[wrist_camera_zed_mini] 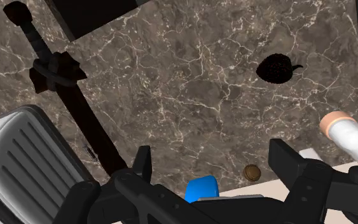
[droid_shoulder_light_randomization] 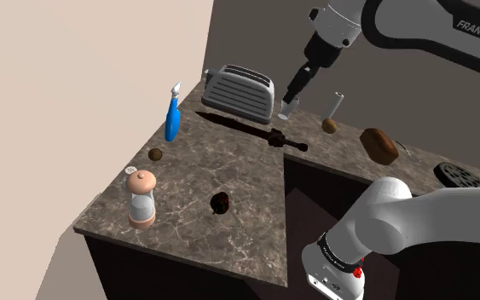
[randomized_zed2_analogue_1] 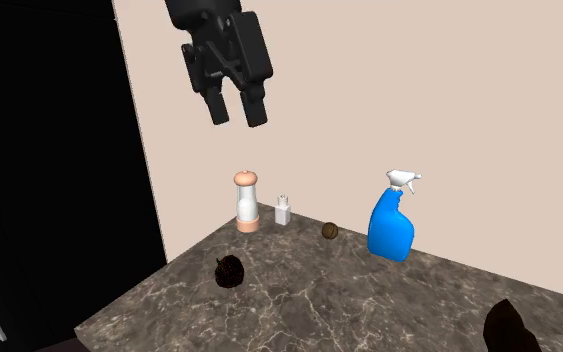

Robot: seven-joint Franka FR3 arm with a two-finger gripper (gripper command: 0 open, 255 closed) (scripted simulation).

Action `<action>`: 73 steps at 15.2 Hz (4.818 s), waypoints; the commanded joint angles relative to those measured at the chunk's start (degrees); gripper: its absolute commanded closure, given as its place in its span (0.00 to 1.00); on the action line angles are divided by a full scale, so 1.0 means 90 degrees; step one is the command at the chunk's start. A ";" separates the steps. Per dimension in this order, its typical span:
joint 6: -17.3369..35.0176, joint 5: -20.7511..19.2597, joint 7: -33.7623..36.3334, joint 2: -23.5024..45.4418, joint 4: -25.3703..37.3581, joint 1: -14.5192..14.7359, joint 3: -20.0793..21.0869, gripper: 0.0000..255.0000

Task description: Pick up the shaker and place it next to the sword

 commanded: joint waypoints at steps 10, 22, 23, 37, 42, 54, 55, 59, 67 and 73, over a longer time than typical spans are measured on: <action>0.0745 0.0371 0.1099 0.1174 0.0144 0.0258 0.1025 0.00; 0.1516 0.0143 0.2694 0.3439 0.1215 0.0444 0.2338 0.00; 0.1555 0.0068 0.2843 0.3662 0.1350 0.0464 0.2436 0.00; 0.1549 -0.1348 0.4611 0.6772 0.3640 0.1334 0.3014 0.00; 0.1917 -0.1452 0.4679 0.6905 0.3383 0.1331 0.2966 0.00; 0.2028 -0.1489 0.4703 0.6954 0.3312 0.1333 0.2948 1.00; 0.2028 -0.1489 0.4703 0.6954 0.3312 0.1333 0.2948 1.00; 0.2027 -0.1490 0.4704 0.6955 0.3314 0.1333 0.2948 1.00; 0.1593 -0.1357 0.4588 0.6786 0.3612 0.1313 0.3000 1.00; 0.1136 -0.1257 0.4490 0.6666 0.3975 0.1313 0.3037 1.00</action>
